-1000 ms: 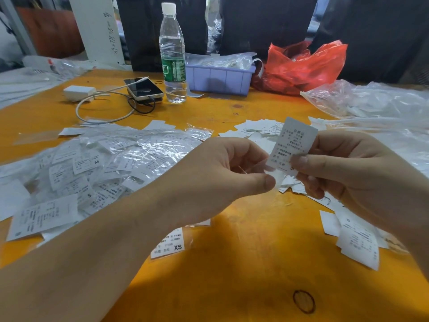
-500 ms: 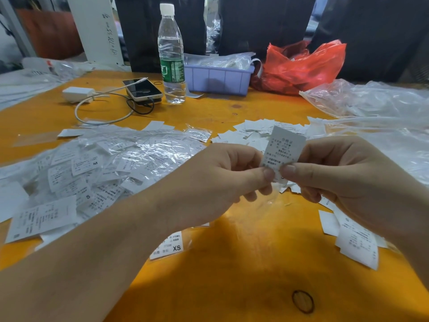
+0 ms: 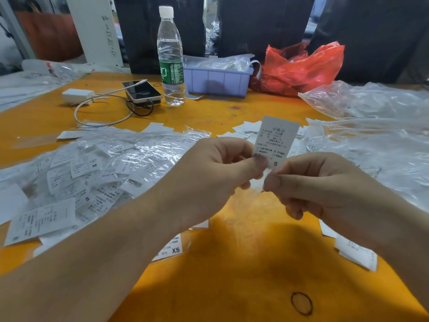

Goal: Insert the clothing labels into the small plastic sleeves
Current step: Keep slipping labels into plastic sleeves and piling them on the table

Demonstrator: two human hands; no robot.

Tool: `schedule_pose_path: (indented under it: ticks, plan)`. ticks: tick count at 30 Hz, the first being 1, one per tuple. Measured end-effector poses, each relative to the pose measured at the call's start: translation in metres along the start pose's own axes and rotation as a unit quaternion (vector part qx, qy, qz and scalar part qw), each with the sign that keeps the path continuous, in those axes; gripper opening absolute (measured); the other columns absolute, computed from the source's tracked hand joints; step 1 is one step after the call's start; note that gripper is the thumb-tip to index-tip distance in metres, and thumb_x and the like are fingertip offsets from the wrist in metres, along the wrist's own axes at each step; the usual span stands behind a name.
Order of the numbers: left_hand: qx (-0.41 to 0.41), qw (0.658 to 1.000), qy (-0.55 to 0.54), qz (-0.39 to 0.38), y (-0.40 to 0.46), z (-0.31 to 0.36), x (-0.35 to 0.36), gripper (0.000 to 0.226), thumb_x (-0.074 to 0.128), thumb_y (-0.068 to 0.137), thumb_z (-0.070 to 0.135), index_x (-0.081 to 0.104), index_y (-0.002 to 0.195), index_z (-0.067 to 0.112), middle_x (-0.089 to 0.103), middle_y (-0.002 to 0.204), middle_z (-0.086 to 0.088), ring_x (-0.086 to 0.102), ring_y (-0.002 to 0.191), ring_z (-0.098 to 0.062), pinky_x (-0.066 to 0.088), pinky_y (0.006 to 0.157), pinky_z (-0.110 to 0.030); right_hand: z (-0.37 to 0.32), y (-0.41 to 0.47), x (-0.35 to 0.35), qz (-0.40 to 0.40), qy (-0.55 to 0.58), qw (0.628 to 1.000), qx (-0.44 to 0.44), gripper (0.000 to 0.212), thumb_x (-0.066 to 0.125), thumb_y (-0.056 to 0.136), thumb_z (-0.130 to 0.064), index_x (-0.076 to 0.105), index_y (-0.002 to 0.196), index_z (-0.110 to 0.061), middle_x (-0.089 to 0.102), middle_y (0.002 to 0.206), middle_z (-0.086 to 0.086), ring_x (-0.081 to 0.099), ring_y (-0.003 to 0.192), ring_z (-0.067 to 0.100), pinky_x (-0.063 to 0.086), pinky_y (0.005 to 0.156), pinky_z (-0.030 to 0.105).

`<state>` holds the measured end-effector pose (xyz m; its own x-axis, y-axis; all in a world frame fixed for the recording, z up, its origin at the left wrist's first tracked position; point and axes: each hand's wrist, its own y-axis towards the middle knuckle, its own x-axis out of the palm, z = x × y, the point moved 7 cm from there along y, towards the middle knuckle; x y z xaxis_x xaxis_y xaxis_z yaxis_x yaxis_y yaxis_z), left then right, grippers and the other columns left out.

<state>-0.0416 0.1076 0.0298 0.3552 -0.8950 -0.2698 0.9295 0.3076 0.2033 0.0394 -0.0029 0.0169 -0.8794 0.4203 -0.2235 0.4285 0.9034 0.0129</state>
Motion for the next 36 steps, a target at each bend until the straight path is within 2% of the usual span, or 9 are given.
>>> schedule_pose_path:
  ticks: [3,7,10,15,18,20,23,28,36]
  plan:
    - [0.012,1.0,0.012,0.013,-0.001,0.002,0.001,0.015,0.063,0.092,0.029,0.076,0.088,0.024,0.072,0.075,0.01,0.057,0.062,0.0,0.046,0.056,-0.012,0.006,0.001,0.005,-0.005,0.02,0.999,0.025,0.033,0.081,0.062,-0.042,0.076,0.077,-0.013,0.053,0.061,0.003,0.046,0.052,0.013,0.041,0.049,0.023]
    - [0.007,1.0,0.011,0.013,-0.001,0.001,0.002,0.015,0.064,0.091,0.029,0.076,0.085,0.025,0.071,0.076,0.013,0.058,0.064,-0.002,0.044,0.057,-0.01,0.007,0.001,0.008,-0.003,0.048,0.998,0.026,0.011,0.074,0.068,-0.022,0.074,0.069,-0.012,0.051,0.058,0.005,0.044,0.049,0.014,0.039,0.048,0.023]
    - [-0.004,1.0,-0.002,0.016,0.0,0.0,0.001,0.014,0.064,0.091,0.024,0.076,0.085,0.021,0.07,0.071,0.015,0.058,0.062,-0.003,0.044,0.056,-0.01,0.008,0.001,0.003,0.015,0.052,0.998,0.028,0.015,0.074,0.065,-0.018,0.071,0.07,-0.004,0.05,0.057,0.007,0.043,0.048,0.015,0.039,0.047,0.023]
    - [-0.016,1.0,-0.006,0.01,0.0,-0.001,-0.004,0.011,0.068,0.088,0.027,0.077,0.082,0.025,0.071,0.071,0.007,0.058,0.059,-0.001,0.045,0.051,-0.016,0.003,0.0,-0.002,0.022,0.058,0.998,0.014,0.02,0.082,0.062,-0.026,0.067,0.062,-0.012,0.048,0.052,0.005,0.042,0.046,0.015,0.038,0.047,0.024]
    - [-0.032,0.999,-0.002,-0.013,0.002,-0.002,-0.005,0.009,0.071,0.079,0.029,0.078,0.083,0.025,0.071,0.07,0.007,0.057,0.058,-0.001,0.043,0.05,-0.011,0.001,0.0,-0.005,0.027,0.059,0.998,0.012,0.033,0.089,0.056,-0.034,0.065,0.06,-0.012,0.051,0.062,0.016,0.043,0.048,0.015,0.04,0.046,0.022]
    - [-0.045,0.998,0.003,-0.032,0.002,-0.004,-0.003,0.016,0.068,0.074,0.032,0.078,0.085,0.026,0.071,0.07,0.005,0.057,0.057,-0.002,0.041,0.049,-0.01,0.0,-0.001,-0.008,0.036,0.059,0.998,0.014,0.026,0.082,0.06,-0.029,0.064,0.06,-0.011,0.051,0.07,0.02,0.042,0.048,0.015,0.04,0.046,0.022]
    - [-0.057,0.997,0.002,-0.056,0.002,-0.007,-0.001,0.018,0.069,0.073,0.032,0.078,0.086,0.025,0.071,0.071,0.004,0.057,0.056,-0.002,0.042,0.049,-0.012,-0.006,-0.001,-0.009,0.041,0.038,0.998,-0.006,0.024,0.085,0.058,-0.019,0.064,0.06,-0.008,0.049,0.053,0.013,0.042,0.043,0.013,0.037,0.044,0.017]
    - [-0.065,0.995,0.004,-0.073,0.002,-0.009,0.003,0.017,0.069,0.074,0.035,0.078,0.084,0.025,0.071,0.071,0.006,0.057,0.057,-0.001,0.042,0.049,-0.012,-0.01,-0.002,-0.009,0.058,0.004,0.998,-0.027,0.026,0.083,0.064,-0.026,0.068,0.068,-0.005,0.051,0.051,0.004,0.043,0.046,0.012,0.037,0.048,0.018]
    - [-0.041,0.995,-0.025,-0.087,0.001,-0.006,0.007,0.007,0.073,0.084,0.024,0.078,0.084,0.028,0.07,0.071,0.008,0.057,0.057,0.001,0.041,0.048,-0.008,-0.005,-0.001,-0.01,0.051,0.044,0.998,-0.018,0.039,0.072,0.061,-0.033,0.076,0.09,-0.008,0.062,0.075,0.013,0.049,0.054,0.015,0.045,0.05,0.021]
